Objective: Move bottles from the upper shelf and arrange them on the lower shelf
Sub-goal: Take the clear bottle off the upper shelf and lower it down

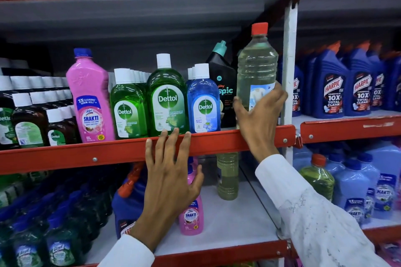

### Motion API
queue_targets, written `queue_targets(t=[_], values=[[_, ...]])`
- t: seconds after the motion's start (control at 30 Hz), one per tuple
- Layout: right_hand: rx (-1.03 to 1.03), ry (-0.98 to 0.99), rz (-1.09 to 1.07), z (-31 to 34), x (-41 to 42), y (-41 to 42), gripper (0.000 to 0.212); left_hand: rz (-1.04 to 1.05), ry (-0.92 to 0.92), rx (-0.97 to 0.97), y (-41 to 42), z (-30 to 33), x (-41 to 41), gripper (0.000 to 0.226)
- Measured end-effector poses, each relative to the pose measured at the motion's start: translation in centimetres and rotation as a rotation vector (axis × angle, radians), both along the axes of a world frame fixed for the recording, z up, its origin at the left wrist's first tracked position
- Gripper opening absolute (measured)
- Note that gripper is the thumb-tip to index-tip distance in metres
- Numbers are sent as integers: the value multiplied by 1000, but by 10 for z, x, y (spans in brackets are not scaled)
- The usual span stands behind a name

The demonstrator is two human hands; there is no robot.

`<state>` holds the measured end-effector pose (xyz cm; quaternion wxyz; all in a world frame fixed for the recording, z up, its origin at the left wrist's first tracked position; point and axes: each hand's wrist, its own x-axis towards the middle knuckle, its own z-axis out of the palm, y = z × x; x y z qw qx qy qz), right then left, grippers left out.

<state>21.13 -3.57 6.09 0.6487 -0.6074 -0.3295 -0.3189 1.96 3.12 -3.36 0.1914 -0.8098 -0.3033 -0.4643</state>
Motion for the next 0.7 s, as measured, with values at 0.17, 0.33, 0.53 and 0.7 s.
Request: queue_targets(t=[0.17, 0.33, 0.53, 0.7], values=[[198, -70, 63, 12, -10, -22, 86, 3, -10, 13, 1, -2, 0, 74], [221, -74, 157, 3, -29, -66, 88, 1, -25, 13, 1, -1, 0, 72], [99, 39, 251, -81, -43, -93, 90, -33, -61, 41, 3, 0, 0, 65], [-15, 99, 266, -145, -39, -81, 91, -31, -59, 43, 4, 0, 0, 64]])
